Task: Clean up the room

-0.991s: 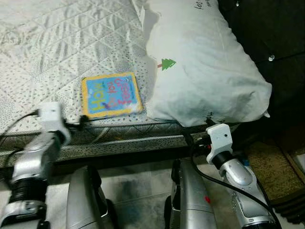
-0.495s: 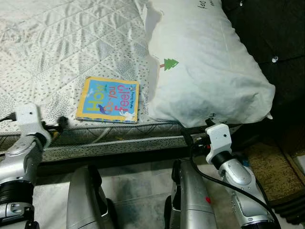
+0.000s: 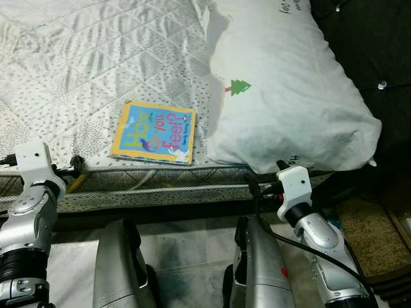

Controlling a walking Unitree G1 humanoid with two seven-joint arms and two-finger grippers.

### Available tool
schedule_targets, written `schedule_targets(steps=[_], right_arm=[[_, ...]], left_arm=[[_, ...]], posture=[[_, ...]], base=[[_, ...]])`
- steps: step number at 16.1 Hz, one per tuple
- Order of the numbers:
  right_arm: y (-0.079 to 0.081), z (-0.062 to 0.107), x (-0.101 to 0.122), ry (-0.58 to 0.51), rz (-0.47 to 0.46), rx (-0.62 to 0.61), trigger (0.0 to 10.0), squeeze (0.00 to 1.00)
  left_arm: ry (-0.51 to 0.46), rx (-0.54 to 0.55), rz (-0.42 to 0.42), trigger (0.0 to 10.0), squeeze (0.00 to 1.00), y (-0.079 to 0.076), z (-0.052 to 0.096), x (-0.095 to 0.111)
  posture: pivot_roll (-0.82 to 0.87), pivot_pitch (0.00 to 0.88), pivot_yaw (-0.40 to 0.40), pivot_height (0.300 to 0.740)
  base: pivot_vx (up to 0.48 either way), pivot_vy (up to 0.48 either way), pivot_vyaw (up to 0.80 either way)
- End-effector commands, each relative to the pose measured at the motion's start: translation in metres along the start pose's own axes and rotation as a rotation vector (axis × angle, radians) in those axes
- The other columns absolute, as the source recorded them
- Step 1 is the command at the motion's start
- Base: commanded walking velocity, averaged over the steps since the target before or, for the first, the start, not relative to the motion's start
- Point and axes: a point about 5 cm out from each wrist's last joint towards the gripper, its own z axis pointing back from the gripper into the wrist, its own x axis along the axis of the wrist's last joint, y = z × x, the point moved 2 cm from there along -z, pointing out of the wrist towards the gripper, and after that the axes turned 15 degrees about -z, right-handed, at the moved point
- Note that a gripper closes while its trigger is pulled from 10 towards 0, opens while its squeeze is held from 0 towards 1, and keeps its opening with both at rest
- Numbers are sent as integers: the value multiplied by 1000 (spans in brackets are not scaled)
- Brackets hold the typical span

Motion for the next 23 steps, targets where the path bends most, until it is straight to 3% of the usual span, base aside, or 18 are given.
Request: schedule_targets(steps=[1,4,8,11,15,21,23], right_arm=[[-1,2,-4,15,5,2,10000,0],[-3,5,-2,11,10,-5,10000,0],[-4,7,-2,13,15,-10,10000,0],[-8,13,1,14,18,-14,10000,0],[-17,21,1,28,26,-28,10000,0],[-12,19,2,28,20,-19,10000,0],[-12,19,2,27,20,-19,10000,0]], left_arm=[[21,1,20,10000,0,-2,0,-7],[-35,-57,26,10000,0,-23,-9,12],[-77,-87,35,10000,0,-40,-19,32],[-55,-126,40,10000,0,-55,-24,33],[-27,-152,58,10000,0,-64,-26,28],[-14,-205,77,10000,0,-77,-30,30],[-10,-249,72,10000,0,-90,-29,30]], posture=[[26,239,-95,514],[10,246,-95,514],[-3,257,-93,514],[-13,261,-86,514],[-25,265,-81,514],[-25,263,-82,514],[-25,262,-81,514]], base=[[0,0,0],[0,0,0],[0,0,0],[0,0,0],[0,0,0],[0,0,0],[0,0,0]])
